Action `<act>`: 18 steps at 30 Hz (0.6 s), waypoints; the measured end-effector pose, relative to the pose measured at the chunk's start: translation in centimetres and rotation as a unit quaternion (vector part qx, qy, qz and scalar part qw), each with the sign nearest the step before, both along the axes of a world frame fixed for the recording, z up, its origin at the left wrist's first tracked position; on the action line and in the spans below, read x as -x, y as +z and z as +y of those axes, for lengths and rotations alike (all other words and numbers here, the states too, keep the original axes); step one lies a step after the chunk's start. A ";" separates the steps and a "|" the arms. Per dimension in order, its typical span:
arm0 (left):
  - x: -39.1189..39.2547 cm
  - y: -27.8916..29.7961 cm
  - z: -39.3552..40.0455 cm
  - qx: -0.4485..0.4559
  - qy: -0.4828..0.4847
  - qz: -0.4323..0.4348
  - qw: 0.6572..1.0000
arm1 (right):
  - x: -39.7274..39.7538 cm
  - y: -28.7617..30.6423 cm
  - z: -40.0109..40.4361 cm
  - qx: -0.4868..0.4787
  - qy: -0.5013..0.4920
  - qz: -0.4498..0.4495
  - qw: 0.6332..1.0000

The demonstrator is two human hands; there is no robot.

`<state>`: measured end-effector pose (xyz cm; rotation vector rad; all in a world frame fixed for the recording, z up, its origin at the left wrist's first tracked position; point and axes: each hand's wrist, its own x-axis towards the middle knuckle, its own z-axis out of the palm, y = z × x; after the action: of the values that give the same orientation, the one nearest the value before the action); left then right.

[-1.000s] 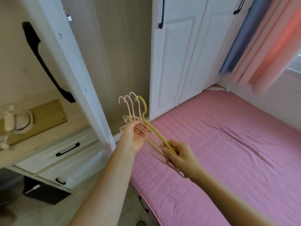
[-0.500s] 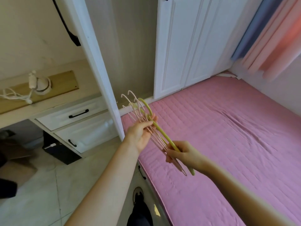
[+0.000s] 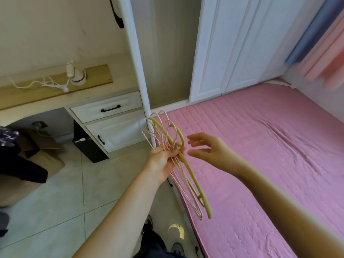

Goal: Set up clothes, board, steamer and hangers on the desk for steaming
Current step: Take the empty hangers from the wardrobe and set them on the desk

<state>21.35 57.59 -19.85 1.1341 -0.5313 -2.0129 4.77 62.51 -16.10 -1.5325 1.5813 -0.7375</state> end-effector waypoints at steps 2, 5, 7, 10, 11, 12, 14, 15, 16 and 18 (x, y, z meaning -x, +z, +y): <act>-1.3 0.0 0.9 0.001 -0.004 -0.020 1.000 | -2.1 0.8 -1.0 0.012 0.056 0.008 0.998; -3.7 -0.1 1.8 0.004 -0.004 -0.051 0.999 | -5.3 1.4 -2.6 0.005 0.138 0.024 0.990; -5.7 -0.2 2.0 0.012 -0.008 -0.055 0.998 | -7.5 1.5 -3.5 0.000 0.178 0.023 0.984; -9.4 -0.1 1.9 0.014 -0.008 -0.047 0.999 | -10.9 1.5 -4.8 -0.021 0.205 -0.010 0.978; -10.7 -0.1 1.6 0.011 -0.004 -0.046 0.999 | -12.2 1.4 -5.3 -0.036 0.204 -0.033 0.978; -11.9 -0.1 1.3 0.009 -0.001 -0.047 0.999 | -13.4 1.3 -5.7 -0.056 0.199 -0.062 0.976; -14.6 0.0 0.7 0.003 -0.001 -0.052 0.999 | -16.1 1.1 -6.6 -0.097 0.195 -0.113 0.970; -16.0 -0.1 0.4 -0.003 -0.002 -0.055 0.998 | -17.5 1.0 -7.0 -0.106 0.200 -0.123 0.966; -17.4 -0.1 0.0 -0.011 -0.003 -0.057 0.998 | -18.9 0.9 -7.5 -0.108 0.208 -0.126 0.964; -20.2 -0.2 -0.7 -0.030 -0.005 -0.056 0.998 | -21.9 0.9 -8.5 -0.104 0.218 -0.127 0.962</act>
<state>41.54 56.84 -20.03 1.2874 -0.5373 -1.9942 26.65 54.03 -15.20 -1.4912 1.0441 -0.4783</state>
